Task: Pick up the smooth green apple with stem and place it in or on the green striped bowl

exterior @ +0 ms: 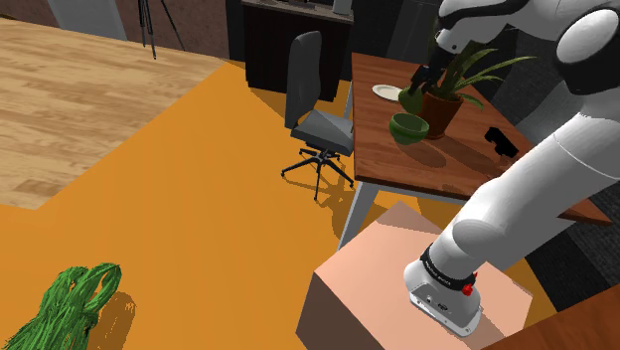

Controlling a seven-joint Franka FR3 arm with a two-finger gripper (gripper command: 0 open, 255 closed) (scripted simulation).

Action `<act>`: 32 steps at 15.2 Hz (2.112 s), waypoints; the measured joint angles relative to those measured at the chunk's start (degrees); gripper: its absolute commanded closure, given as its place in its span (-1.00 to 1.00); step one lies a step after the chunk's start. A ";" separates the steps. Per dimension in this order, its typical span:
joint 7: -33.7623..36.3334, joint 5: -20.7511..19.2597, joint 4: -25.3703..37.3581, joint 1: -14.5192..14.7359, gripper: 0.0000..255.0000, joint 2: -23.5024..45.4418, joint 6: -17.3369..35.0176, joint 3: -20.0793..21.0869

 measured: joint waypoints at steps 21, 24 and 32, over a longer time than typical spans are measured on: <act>-21.36 18.67 14.96 -8.94 1.00 23.74 -3.37 -7.94; -22.12 19.30 13.20 -8.97 1.00 24.26 -1.39 -7.72; -23.32 20.27 10.56 -9.04 1.00 24.97 1.52 -7.38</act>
